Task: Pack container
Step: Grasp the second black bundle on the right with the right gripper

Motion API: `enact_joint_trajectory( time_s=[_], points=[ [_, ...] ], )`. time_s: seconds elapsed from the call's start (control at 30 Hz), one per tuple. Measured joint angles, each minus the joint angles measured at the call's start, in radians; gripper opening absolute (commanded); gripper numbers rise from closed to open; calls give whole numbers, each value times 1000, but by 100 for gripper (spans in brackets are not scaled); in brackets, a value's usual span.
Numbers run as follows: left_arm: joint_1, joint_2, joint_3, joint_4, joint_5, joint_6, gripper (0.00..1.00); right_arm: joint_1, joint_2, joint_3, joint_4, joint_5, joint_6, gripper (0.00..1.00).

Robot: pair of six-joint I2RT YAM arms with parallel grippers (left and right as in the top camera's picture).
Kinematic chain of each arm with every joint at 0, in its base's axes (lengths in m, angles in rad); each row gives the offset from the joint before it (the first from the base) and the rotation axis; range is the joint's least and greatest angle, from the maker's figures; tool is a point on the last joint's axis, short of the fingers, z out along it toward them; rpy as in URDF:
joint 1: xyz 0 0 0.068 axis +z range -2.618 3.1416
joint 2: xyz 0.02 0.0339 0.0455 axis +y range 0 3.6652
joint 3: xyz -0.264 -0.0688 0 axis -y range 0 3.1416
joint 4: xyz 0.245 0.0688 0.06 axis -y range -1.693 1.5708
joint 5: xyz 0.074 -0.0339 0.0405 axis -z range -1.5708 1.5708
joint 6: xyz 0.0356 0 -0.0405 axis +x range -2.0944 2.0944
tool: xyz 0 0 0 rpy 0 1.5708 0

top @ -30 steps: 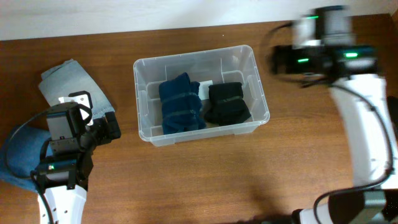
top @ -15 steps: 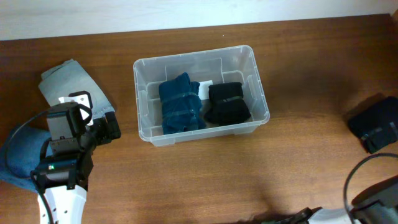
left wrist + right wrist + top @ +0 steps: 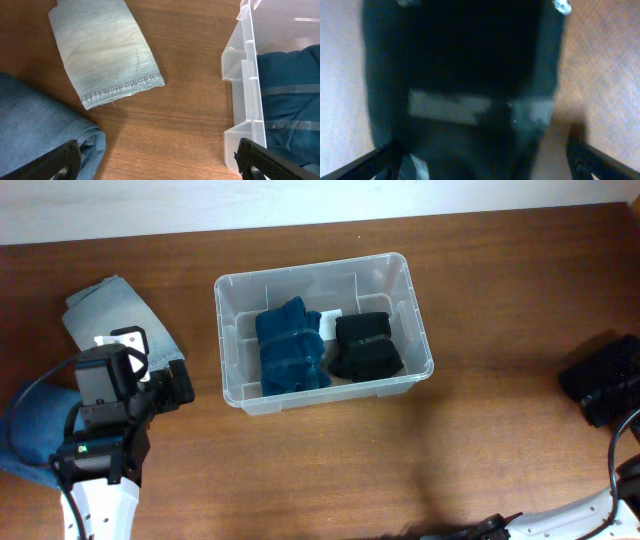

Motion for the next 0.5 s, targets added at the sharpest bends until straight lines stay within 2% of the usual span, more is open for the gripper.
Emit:
enact_joint_trajectory(
  time_s=[0.07, 0.1, 0.2, 0.33, 0.37, 0.43, 0.5],
  points=[
    [0, 0, 0, 0, 0, 0, 99, 0, 11, 4, 28, -28, -8, 100],
    [0, 0, 0, 0, 0, 0, 99, 0, 21, 6, 51, -51, -11, 96],
    [0, 0, 0, 0, 0, 0, 99, 3, 35, 8, 80, -77, -16, 62],
    [0, 0, 0, 0, 0, 0, 99, 13, 60, 5, 98, -104, -15, 33],
    [0, 0, 0, 0, 0, 0, 99, 14, 61, 5, 100, -114, -11, 31],
    [0, 0, 0, 0, 0, 0, 99, 19, 61, 6, 103, -142, -11, 19],
    [0, 0, 0, 0, 0, 0, 100, 25, 61, 6, 99, -185, -5, 13]
  ],
)
